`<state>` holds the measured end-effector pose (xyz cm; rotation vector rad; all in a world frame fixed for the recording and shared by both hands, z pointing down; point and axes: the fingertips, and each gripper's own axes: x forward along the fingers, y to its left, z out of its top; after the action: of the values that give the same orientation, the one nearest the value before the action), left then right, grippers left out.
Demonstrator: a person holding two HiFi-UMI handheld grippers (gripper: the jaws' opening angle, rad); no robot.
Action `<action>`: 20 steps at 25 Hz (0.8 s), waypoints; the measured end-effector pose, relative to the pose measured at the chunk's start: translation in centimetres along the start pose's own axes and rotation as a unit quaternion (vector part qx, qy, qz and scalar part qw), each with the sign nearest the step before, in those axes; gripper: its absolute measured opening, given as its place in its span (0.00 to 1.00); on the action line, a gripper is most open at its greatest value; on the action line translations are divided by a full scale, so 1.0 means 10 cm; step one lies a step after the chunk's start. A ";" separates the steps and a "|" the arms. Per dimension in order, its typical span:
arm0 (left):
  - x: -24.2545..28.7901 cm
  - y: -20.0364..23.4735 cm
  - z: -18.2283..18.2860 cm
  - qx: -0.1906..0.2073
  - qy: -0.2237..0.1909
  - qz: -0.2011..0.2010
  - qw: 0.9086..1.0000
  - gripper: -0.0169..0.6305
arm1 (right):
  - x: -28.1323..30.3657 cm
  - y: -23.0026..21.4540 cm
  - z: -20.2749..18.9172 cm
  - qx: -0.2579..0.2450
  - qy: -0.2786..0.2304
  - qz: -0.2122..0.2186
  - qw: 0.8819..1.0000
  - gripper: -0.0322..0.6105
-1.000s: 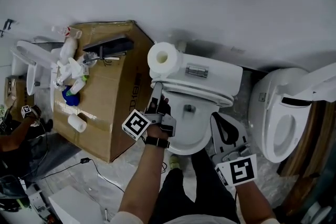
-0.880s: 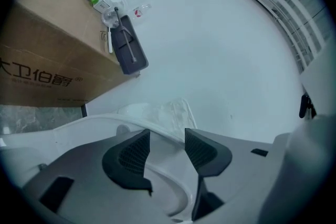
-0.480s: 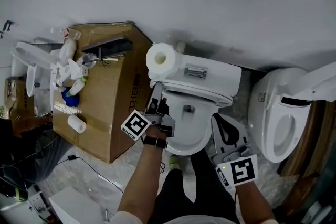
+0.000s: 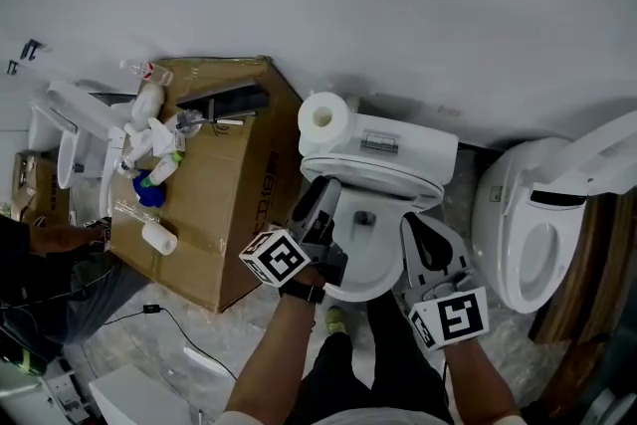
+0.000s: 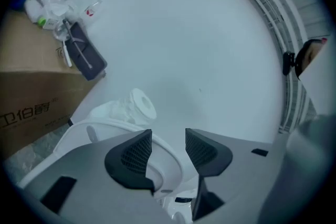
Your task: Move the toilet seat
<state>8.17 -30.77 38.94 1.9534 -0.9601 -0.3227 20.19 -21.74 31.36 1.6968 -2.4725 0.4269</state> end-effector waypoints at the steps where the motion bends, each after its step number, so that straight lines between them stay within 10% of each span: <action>1: -0.05 -0.11 0.00 0.015 0.006 -0.005 1.000 0.34 | -0.02 0.04 0.04 0.000 -0.002 -0.001 1.000 0.08; 9: -0.53 -0.97 0.11 0.143 0.031 -0.028 0.989 0.14 | -0.29 0.44 0.37 0.004 -0.021 -0.013 1.000 0.07; 20: -1.39 -2.04 0.12 0.303 0.044 -0.073 0.949 0.04 | -0.90 1.04 0.80 -0.027 -0.057 -0.040 0.997 0.08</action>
<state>8.42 -15.42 19.55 2.5825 -0.9265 -0.0132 14.41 -12.56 19.75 1.8388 -2.4588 0.2602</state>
